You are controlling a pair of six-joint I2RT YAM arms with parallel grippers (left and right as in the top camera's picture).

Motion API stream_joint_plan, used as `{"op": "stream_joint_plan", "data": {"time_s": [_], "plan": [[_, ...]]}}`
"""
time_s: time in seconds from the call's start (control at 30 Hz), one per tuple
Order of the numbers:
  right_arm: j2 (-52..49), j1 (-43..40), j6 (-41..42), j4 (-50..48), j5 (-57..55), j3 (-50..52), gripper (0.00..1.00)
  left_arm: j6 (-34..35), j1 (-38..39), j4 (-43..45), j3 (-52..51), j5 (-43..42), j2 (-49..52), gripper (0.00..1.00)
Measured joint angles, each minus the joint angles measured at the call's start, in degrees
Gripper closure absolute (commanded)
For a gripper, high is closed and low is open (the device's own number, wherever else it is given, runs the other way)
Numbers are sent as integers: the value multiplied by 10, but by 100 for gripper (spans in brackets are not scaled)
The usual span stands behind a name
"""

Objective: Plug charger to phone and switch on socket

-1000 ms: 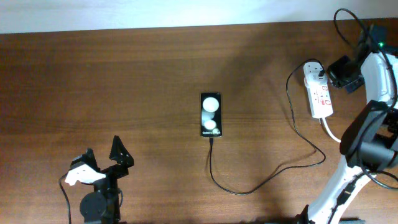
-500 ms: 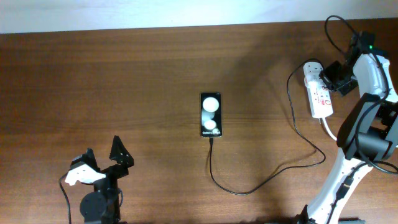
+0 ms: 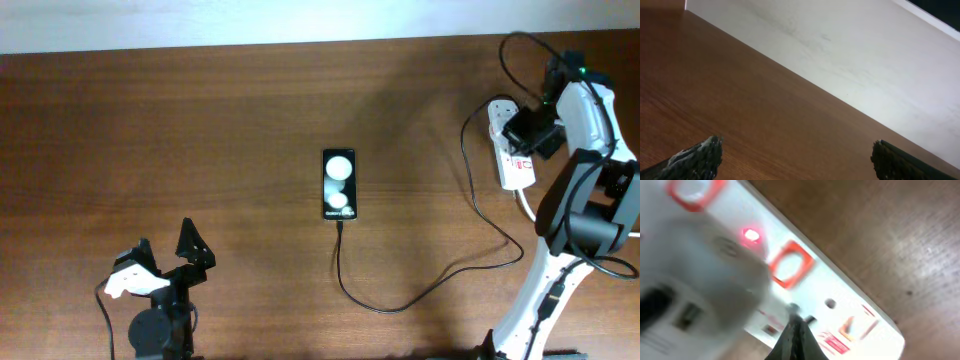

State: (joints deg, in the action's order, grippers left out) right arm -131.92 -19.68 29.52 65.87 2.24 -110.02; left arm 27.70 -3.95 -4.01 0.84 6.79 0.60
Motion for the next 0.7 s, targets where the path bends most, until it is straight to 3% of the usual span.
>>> {"op": "stream_joint_plan", "data": {"time_s": [0.1,0.3,0.5,0.7], "plan": [[39,-23,0,44,0,12,96,0,0,0,0,0,0,1],[276,-12,-2,186,7,12,96,0,0,0,0,0,0,1],[442,8,-52,307,15,13,96,0,0,0,0,7,0,1],[579,44,-104,311,50,70,96,-135,0,-2,0,-9,14,1]]}}
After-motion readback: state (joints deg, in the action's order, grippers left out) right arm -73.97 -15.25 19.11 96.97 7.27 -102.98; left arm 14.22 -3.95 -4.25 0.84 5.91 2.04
